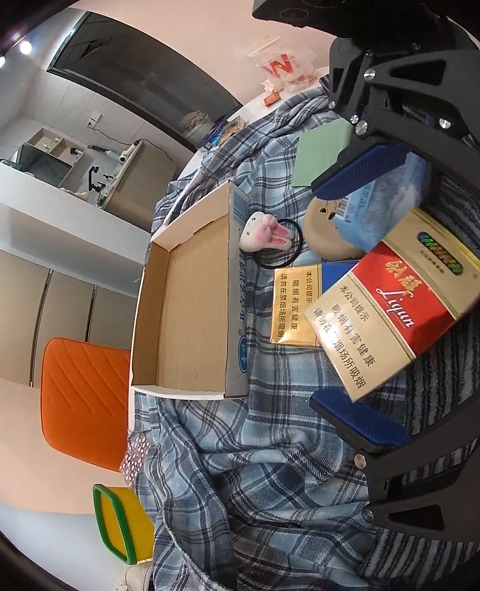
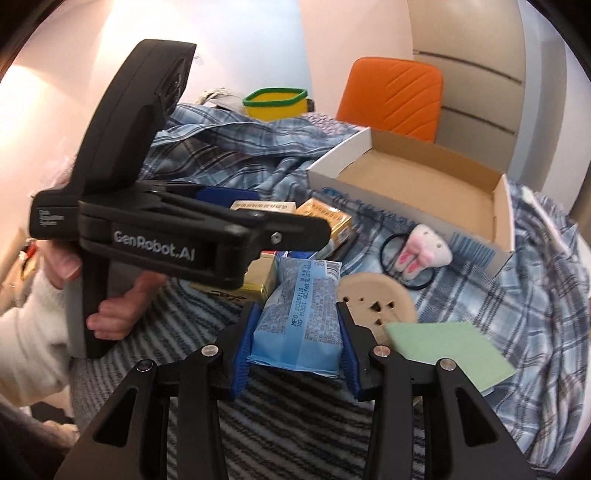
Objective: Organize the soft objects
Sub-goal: 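Lift the blue packet with the right tool while the left tool grasps the red-and-cream cigarette box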
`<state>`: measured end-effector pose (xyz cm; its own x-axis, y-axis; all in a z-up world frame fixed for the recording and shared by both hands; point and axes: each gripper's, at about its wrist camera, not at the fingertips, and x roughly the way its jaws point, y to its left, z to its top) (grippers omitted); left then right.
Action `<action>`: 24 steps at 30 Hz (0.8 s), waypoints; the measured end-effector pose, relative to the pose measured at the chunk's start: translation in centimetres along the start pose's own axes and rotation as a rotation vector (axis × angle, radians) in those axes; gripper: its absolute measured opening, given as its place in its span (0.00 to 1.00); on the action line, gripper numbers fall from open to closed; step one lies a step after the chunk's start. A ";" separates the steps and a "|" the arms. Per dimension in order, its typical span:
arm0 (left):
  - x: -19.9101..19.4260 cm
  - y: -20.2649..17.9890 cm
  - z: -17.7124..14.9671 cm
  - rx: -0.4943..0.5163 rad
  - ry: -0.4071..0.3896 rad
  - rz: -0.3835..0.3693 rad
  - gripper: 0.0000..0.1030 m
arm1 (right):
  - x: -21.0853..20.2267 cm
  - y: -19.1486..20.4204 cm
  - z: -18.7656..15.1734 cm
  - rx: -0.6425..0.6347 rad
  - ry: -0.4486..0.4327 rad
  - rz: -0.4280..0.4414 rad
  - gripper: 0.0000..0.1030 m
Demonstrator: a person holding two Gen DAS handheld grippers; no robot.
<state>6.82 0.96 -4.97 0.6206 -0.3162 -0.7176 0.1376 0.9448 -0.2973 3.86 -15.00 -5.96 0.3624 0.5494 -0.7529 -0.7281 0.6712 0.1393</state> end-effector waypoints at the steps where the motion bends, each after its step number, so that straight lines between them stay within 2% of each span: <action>1: -0.1 0.0 0.0 0.000 -0.001 -0.004 0.99 | -0.1 -0.1 0.0 0.007 0.001 0.015 0.42; 4: -0.7 0.1 0.2 0.000 -0.002 0.019 0.99 | -0.2 -0.9 0.1 0.049 -0.004 0.025 0.42; 7: -1.2 0.9 0.0 -0.042 0.000 0.098 0.99 | -0.5 -2.0 0.3 0.092 -0.022 -0.039 0.42; 9: -1.5 1.2 -0.4 -0.074 0.024 0.090 0.99 | -0.4 -2.5 0.3 0.116 -0.017 -0.003 0.42; 12: -2.0 0.7 -0.8 -0.071 0.047 0.106 0.99 | -0.3 -2.0 0.3 0.091 -0.010 -0.012 0.42; 14: -2.5 -0.1 -1.1 -0.048 0.047 0.159 0.99 | -0.2 -1.2 0.3 0.058 -0.009 -0.005 0.42; 16: -2.4 -0.2 -1.3 -0.055 0.080 0.193 0.99 | -0.3 -0.6 0.1 0.034 -0.012 0.004 0.42; 19: -1.8 0.2 -1.8 -0.117 0.150 0.169 0.99 | -0.3 0.3 -0.2 0.001 -0.008 0.013 0.42; 24: -1.3 1.1 -1.4 -0.183 0.154 0.132 0.97 | -0.6 1.5 -0.5 -0.044 -0.002 0.061 0.42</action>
<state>5.06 2.25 -5.23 0.4970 -0.2137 -0.8410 -0.0875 0.9519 -0.2936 2.26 -14.52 -5.64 0.3180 0.5898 -0.7423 -0.7736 0.6140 0.1564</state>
